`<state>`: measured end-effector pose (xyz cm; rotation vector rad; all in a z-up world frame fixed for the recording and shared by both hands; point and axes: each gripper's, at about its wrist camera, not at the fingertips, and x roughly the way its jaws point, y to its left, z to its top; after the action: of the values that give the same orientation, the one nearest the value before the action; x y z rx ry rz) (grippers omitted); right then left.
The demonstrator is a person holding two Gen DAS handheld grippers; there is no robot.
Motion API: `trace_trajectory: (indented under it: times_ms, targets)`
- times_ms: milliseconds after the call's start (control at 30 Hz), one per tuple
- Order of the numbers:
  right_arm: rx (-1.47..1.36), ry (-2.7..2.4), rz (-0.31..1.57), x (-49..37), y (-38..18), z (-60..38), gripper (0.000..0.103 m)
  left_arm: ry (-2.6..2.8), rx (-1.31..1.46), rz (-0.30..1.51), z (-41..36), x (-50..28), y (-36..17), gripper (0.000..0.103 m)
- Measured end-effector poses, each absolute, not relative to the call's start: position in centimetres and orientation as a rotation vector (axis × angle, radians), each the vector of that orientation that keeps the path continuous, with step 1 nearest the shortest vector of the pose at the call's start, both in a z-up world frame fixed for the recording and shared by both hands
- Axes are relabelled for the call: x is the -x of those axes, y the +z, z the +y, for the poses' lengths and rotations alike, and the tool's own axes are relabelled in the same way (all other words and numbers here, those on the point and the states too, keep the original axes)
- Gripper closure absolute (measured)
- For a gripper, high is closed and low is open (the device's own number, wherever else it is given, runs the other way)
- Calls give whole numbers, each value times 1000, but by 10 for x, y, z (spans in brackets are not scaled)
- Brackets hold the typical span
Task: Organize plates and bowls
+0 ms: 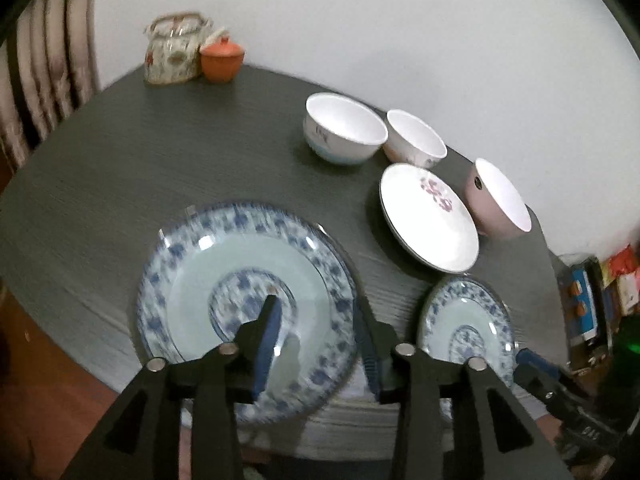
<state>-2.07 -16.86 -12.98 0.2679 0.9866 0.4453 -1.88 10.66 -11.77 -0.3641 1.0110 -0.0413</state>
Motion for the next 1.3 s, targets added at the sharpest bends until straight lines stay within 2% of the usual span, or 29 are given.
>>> trace_trajectory:
  times_ms: [467, 733, 1300]
  targets:
    - [-294, 383, 1023, 30, -144, -229, 44, -154, 352, 1080, 48, 19, -127, 61]
    - [-375, 327, 1014, 21, -156, -266, 56, -186, 356, 1128, 29, 14, -137, 61]
    - [-494, 274, 1100, 7, -189, -297, 59, -246, 388, 1213, 13, -5, -160, 61]
